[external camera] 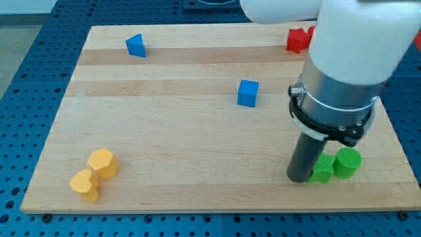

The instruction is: Move the blue cube slightly to the center right

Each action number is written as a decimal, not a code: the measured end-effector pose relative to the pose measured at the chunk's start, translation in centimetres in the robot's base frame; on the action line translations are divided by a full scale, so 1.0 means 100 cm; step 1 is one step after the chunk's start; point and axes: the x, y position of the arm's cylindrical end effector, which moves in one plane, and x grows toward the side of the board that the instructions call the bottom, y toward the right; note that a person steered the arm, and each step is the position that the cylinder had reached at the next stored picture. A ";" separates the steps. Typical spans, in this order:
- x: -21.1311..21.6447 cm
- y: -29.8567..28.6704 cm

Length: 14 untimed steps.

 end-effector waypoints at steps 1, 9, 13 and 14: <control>-0.039 -0.083; -0.165 -0.055; -0.166 -0.001; -0.161 -0.013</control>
